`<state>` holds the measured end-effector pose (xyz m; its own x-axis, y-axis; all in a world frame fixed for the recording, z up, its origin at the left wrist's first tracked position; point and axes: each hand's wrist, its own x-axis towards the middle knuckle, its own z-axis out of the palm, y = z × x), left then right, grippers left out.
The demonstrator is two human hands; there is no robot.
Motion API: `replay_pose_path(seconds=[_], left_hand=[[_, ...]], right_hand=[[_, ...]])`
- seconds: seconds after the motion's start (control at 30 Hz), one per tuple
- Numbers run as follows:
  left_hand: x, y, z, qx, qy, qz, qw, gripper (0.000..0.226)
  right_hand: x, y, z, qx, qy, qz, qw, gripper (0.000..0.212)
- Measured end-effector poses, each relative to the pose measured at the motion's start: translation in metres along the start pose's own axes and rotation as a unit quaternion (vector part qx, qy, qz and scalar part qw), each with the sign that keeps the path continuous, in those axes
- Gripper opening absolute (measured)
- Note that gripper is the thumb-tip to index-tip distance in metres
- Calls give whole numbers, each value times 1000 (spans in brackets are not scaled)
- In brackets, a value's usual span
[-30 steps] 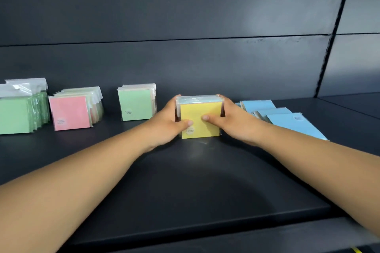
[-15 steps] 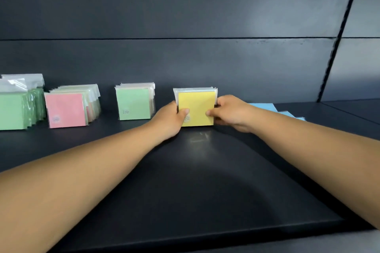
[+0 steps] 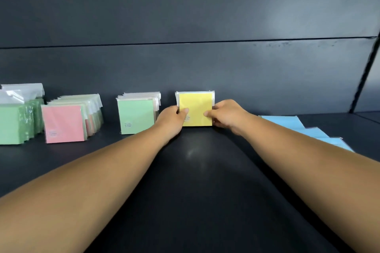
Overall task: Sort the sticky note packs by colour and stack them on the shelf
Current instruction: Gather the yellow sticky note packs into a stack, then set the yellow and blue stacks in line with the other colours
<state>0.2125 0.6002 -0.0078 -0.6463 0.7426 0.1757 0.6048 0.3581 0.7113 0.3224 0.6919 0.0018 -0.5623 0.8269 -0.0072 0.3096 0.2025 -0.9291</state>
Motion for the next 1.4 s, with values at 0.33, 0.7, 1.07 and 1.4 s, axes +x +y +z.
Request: replay_pose_path(seconds=[0.33,0.7,1.07,1.4], left_hand=[[0,-7,3,-96,-9,6,995,33],[-2,-8,4,-126,-3,20,992,32],[-4,-7,0,-110,4,6,994,36],[-53,19,-2,-79,95,152,981,32]], right_hand=[[-1,12,-2,-12,3,-18,1000,23],[-5,11,1,-134,21,-82,987,34],[2,17,-4,-120,14,-52,991,49],[-44,-23,-75,-278,85,-86,953,40]])
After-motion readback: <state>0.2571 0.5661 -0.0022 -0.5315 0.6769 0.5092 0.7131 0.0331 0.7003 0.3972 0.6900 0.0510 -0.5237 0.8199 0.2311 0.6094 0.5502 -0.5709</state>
